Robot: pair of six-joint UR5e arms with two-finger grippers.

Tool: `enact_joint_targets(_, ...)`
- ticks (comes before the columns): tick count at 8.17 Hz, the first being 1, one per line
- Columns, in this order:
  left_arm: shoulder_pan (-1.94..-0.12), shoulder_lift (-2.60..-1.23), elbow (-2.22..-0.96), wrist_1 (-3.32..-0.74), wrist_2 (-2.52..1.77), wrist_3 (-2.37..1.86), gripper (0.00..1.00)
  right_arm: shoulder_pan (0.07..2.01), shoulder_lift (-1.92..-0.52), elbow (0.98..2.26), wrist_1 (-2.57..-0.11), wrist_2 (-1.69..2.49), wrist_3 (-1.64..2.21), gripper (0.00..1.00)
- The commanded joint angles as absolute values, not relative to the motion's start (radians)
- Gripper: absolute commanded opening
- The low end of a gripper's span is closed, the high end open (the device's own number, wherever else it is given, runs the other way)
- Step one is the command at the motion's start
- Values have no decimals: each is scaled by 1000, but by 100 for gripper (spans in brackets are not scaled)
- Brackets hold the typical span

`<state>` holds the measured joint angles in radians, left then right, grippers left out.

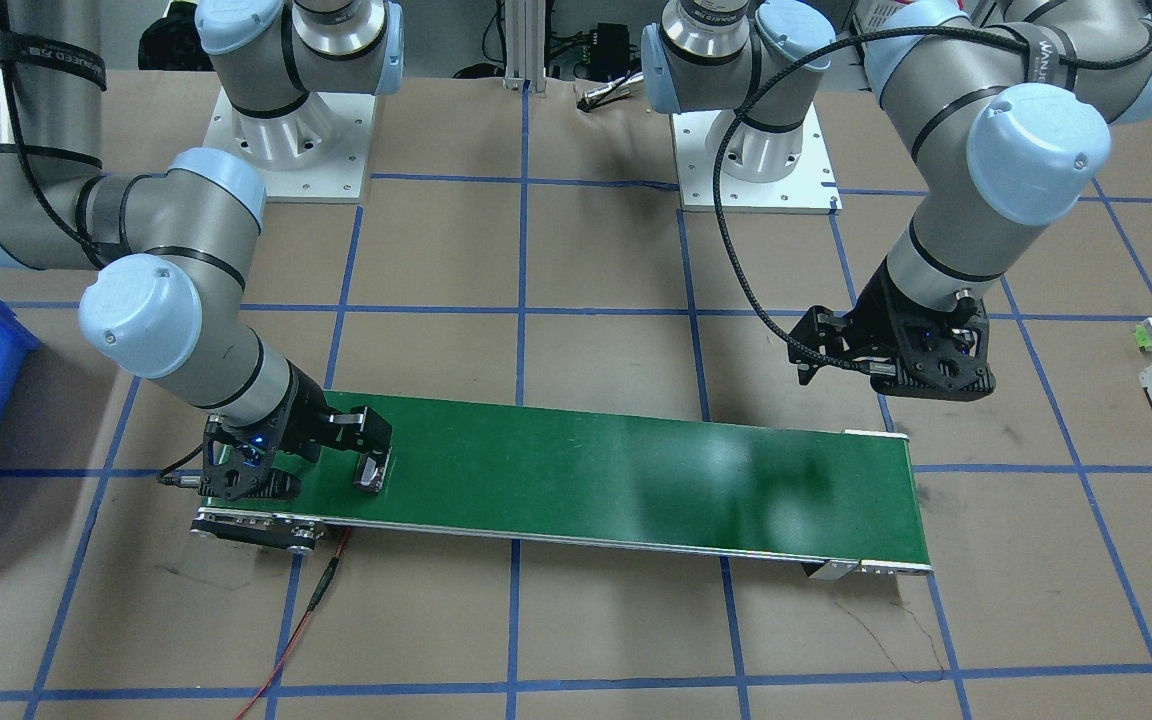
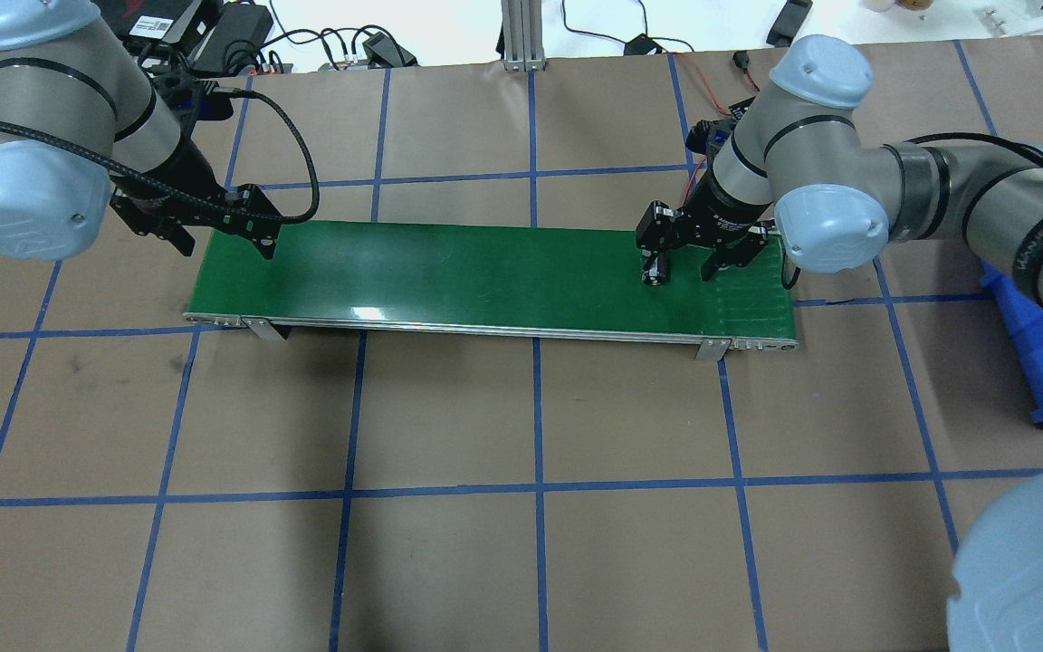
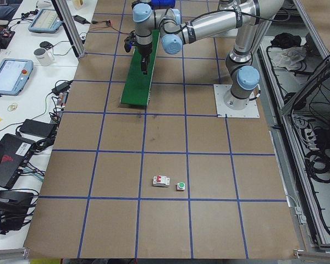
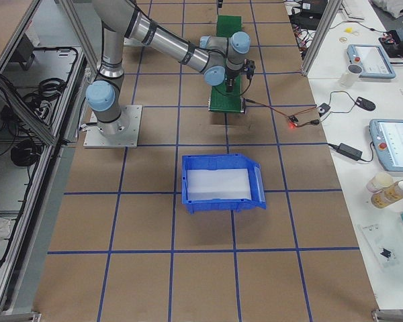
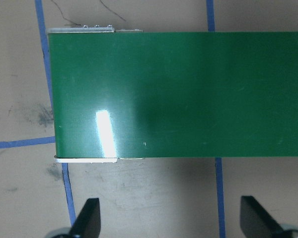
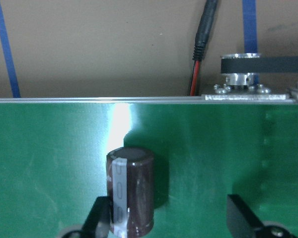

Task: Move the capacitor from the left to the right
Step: 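Lower the right gripper onto the arriving capacitor and grasp it, then carry the capacitor with the right gripper into the blue bin and release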

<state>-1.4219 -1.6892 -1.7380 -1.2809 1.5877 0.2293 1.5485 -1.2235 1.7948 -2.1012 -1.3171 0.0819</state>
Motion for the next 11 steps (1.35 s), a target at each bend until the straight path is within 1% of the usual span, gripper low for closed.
enact_joint_targets(1, -1422, -1687, -1738, -1282, 1589, 233, 100, 1549, -1221, 1798, -2100, -1354, 68, 67)
enact_joint_targets(2, -1422, -1687, -1736, -1282, 1591, 236, 100, 1549, -1221, 1796, -2095, -1399, 36, 52)
enact_joint_targets(3, -1422, -1687, -1736, -1281, 1591, 235, 100, 1549, -1221, 1796, -2080, -1473, 5, 31)
enact_joint_targets(4, -1422, -1687, -1738, -1281, 1591, 235, 100, 1548, -1227, 1792, -2060, -1482, 0, 14)
enact_joint_targets(5, -1422, -1686, -1738, -1282, 1591, 235, 100, 1548, -1236, 1789, -2060, -1483, 2, 0)
enact_joint_targets(6, -1422, -1686, -1736, -1281, 1591, 235, 100, 1546, -1249, 1766, -2054, -1518, -5, 0)
enact_joint_targets(8, -1422, -1686, -1738, -1281, 1591, 235, 100, 1528, -1258, 1663, -1949, -1615, -43, 0)
enact_joint_targets(9, -1422, -1686, -1738, -1281, 1591, 235, 100, 1490, -1288, 1646, -1922, -1620, -75, 0)
enact_joint_targets(11, -1422, -1683, -1738, -1282, 1592, 235, 100, 1294, -1359, 1644, -1841, -1628, -278, 0)
